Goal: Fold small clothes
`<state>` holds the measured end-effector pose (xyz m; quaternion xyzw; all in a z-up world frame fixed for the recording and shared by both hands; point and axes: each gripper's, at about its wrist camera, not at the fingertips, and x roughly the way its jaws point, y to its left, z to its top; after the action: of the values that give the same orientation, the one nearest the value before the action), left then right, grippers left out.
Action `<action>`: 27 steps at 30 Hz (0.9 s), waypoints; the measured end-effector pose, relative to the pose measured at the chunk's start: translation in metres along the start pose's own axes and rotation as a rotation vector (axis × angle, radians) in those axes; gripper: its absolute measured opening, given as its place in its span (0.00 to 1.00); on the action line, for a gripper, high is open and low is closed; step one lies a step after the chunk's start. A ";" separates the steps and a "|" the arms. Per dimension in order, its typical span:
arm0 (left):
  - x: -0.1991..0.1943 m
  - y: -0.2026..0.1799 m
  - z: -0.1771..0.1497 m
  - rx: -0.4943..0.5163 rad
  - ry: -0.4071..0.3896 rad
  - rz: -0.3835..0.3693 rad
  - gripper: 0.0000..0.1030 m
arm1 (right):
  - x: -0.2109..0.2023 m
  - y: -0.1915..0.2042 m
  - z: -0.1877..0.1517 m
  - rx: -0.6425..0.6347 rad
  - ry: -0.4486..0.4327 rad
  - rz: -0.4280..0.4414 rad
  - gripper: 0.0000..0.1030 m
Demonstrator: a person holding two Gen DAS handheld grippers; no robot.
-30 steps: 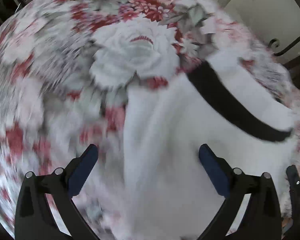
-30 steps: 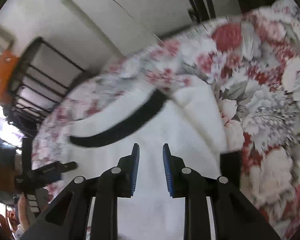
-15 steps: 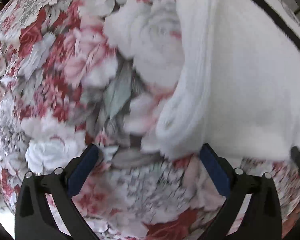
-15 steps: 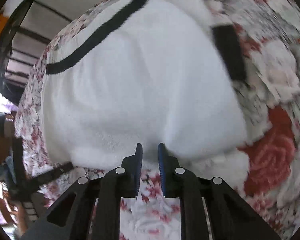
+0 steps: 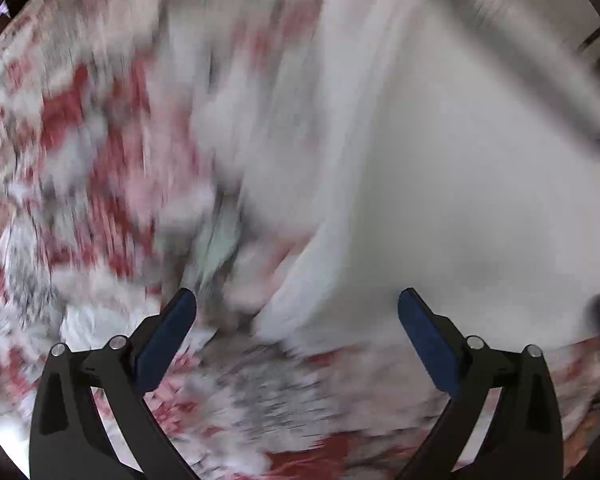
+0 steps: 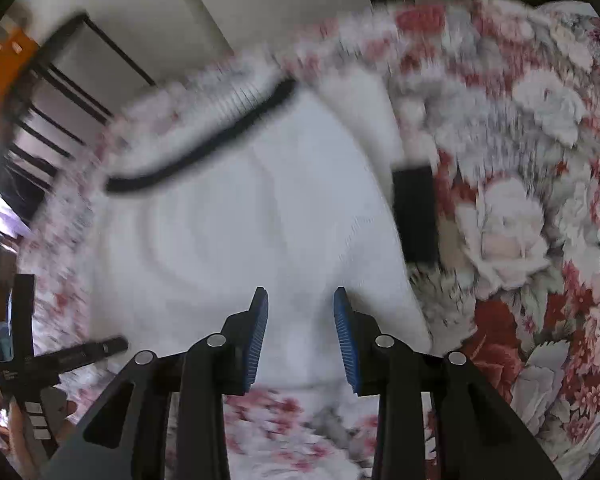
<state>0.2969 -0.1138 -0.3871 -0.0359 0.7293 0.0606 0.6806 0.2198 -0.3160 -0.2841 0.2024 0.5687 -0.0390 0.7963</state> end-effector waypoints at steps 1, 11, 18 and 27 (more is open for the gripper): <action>0.006 0.001 0.000 0.000 0.011 -0.013 0.96 | 0.012 -0.004 -0.003 0.002 0.041 -0.018 0.34; -0.091 -0.023 -0.014 0.071 -0.243 -0.167 0.95 | -0.034 -0.025 0.006 0.085 -0.094 0.111 0.46; -0.074 -0.068 -0.009 0.187 -0.272 -0.082 0.95 | -0.042 -0.054 0.012 0.180 -0.142 0.121 0.46; -0.047 -0.067 0.009 0.170 -0.230 -0.036 0.95 | -0.031 -0.082 0.019 0.312 -0.101 0.137 0.46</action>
<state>0.3183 -0.1800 -0.3435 0.0160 0.6482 -0.0097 0.7612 0.2015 -0.4035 -0.2736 0.3594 0.5000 -0.0825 0.7836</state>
